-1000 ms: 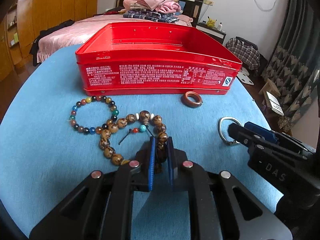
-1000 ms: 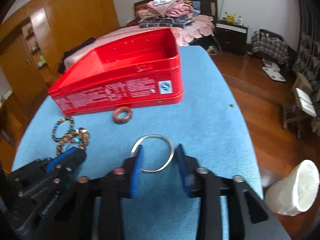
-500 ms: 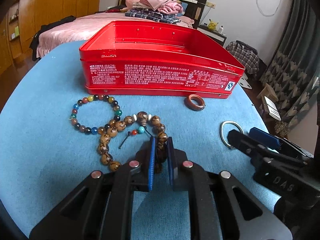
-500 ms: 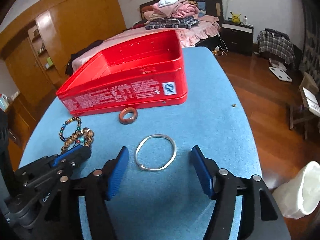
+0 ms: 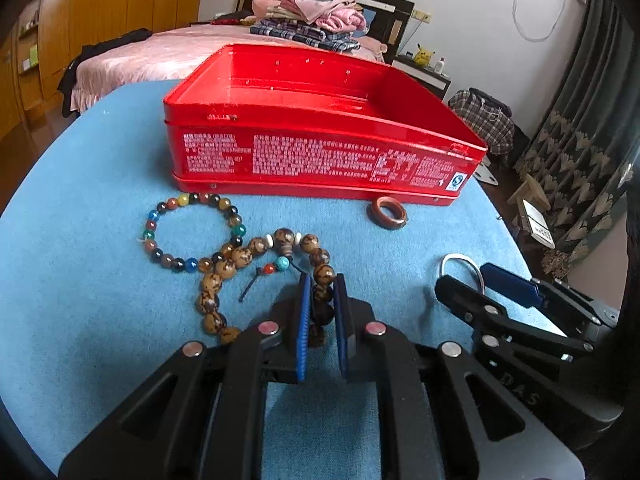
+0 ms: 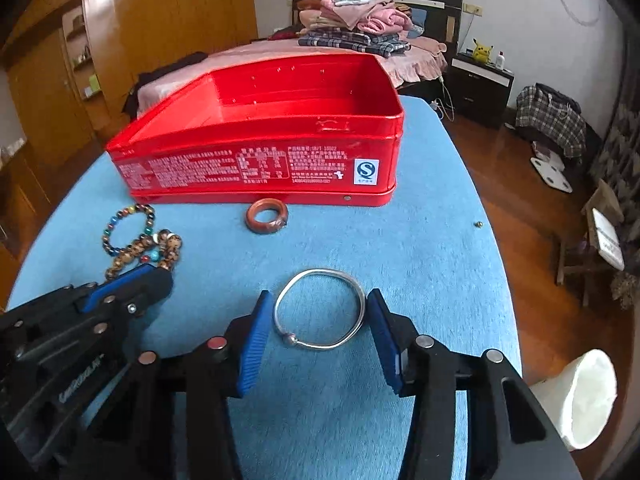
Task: Organize jewelry
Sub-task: 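Carry bead bracelet and bangle into the red tin box and open both grippers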
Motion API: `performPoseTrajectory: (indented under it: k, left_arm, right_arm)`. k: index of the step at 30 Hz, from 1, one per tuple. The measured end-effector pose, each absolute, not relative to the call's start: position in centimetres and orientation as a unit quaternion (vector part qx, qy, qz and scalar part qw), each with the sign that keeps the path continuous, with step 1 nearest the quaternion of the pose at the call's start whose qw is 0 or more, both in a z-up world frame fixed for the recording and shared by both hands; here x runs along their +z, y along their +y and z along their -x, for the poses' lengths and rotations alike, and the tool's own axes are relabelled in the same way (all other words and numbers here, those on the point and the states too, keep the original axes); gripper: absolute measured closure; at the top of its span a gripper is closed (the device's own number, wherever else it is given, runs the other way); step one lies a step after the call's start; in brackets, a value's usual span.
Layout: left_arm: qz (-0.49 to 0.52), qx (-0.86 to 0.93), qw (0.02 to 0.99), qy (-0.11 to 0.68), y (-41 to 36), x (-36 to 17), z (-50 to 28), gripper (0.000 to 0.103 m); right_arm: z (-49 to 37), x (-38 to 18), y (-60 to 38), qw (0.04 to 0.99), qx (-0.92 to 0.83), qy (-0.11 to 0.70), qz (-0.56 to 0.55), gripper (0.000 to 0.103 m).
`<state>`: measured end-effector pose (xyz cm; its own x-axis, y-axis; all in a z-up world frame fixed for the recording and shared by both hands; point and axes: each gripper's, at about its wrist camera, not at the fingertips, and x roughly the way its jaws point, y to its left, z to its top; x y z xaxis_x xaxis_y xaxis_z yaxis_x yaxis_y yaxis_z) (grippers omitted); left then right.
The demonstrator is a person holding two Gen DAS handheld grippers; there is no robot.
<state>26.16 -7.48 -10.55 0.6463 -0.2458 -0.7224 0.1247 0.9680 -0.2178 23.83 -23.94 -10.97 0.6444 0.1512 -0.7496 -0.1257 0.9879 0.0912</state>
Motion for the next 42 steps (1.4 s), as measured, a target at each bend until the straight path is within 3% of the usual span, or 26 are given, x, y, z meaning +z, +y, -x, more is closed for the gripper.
performPoseTrajectory:
  k: [28,42]
  left_arm:
    - [0.113,-0.110,0.934,0.319,-4.4,-2.4,-23.7,0.093]
    - [0.108,-0.111,0.957,0.247,-3.9,2.9,-29.5,0.093]
  right_arm:
    - [-22.6,-3.4,-22.6,0.933,0.117,0.339,-0.013,0.055]
    - [-29.0,0.6,-22.4,0.949,0.132,0.286,-0.020,0.055]
